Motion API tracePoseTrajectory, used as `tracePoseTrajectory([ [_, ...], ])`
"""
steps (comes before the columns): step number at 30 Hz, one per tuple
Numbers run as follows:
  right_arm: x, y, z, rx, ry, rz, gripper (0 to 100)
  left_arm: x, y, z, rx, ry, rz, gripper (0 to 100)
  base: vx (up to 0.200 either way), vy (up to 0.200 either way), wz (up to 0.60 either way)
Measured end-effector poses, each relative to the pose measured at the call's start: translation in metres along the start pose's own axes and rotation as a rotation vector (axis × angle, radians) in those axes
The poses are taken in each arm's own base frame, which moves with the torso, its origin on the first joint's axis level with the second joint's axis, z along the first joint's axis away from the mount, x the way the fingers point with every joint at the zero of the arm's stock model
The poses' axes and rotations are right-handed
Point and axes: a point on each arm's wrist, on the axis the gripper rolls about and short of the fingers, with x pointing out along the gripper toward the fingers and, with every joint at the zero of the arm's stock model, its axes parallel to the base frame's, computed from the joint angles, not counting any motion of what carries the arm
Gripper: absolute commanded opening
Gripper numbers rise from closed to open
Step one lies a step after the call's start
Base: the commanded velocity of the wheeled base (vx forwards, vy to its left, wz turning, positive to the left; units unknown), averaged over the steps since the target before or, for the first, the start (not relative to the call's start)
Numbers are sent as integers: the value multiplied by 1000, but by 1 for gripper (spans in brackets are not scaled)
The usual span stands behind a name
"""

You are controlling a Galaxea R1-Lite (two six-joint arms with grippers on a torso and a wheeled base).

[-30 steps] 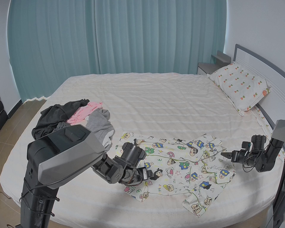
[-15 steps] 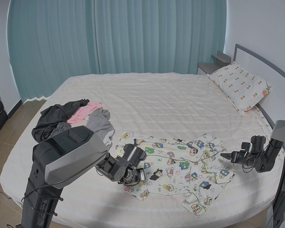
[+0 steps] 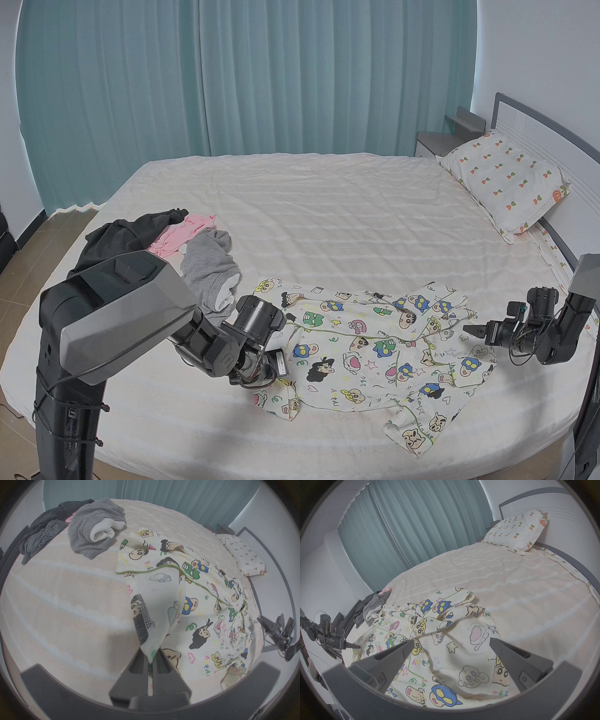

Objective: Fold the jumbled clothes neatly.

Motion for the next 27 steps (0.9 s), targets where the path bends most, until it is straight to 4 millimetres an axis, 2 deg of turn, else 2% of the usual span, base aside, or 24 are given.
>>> tracePoseTrajectory([
  [7, 1, 2, -2, -2, 9, 5, 100, -1, 13, 4, -30, -16, -19, 0, 0, 0, 0],
  [8, 1, 3, -3, -3, 11, 6, 100, -1, 15, 4, -33, -14, -21, 100, 0, 0, 0],
  [22, 2, 9, -7, -32, -26, 24, 100, 0, 21, 1, -38, -17, -19, 100, 0, 0, 0],
  [27, 2, 9, -10, -29, -17, 24, 100, 1, 27, -3, 18, -1, 2, 100, 0, 0, 0],
])
